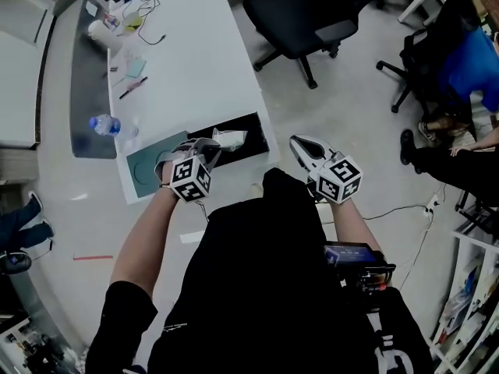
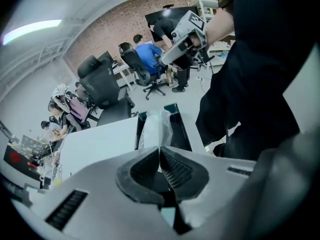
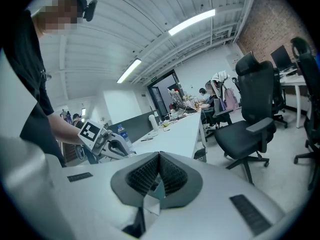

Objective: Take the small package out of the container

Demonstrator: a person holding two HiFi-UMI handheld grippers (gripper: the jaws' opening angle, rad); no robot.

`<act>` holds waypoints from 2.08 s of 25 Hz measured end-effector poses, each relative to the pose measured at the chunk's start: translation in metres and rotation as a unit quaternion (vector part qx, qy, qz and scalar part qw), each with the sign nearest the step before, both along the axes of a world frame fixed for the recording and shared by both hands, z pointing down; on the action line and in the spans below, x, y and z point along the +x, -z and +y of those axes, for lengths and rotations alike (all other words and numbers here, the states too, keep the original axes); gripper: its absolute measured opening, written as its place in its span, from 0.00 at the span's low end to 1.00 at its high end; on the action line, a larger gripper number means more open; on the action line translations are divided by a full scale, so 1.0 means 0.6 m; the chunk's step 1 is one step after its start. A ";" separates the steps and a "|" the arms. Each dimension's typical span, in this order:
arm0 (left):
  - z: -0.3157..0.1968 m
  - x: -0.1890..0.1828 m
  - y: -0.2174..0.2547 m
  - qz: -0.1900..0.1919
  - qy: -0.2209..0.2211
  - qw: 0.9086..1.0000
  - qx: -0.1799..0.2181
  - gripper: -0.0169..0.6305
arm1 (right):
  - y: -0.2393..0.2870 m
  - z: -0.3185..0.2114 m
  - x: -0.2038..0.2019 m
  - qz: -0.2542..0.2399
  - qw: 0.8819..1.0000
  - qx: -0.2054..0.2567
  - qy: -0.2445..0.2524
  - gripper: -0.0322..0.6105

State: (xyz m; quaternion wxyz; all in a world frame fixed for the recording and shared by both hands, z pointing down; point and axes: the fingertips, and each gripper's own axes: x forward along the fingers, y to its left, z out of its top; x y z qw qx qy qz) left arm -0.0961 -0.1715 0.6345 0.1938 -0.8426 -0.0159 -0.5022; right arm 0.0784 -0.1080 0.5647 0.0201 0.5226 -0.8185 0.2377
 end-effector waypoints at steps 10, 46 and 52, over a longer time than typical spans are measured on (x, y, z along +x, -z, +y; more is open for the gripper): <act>0.001 -0.006 0.066 0.077 0.086 0.993 -0.009 0.05 | 0.021 0.001 -0.001 0.008 1.000 0.013 0.012 0.09; 0.223 -0.128 0.125 0.335 0.498 0.799 -0.044 0.05 | 0.040 0.102 -0.011 0.009 0.976 0.052 0.212 0.09; 0.266 -0.146 0.129 0.372 0.545 0.749 -0.066 0.05 | 0.036 0.121 -0.012 0.002 0.972 0.055 0.229 0.09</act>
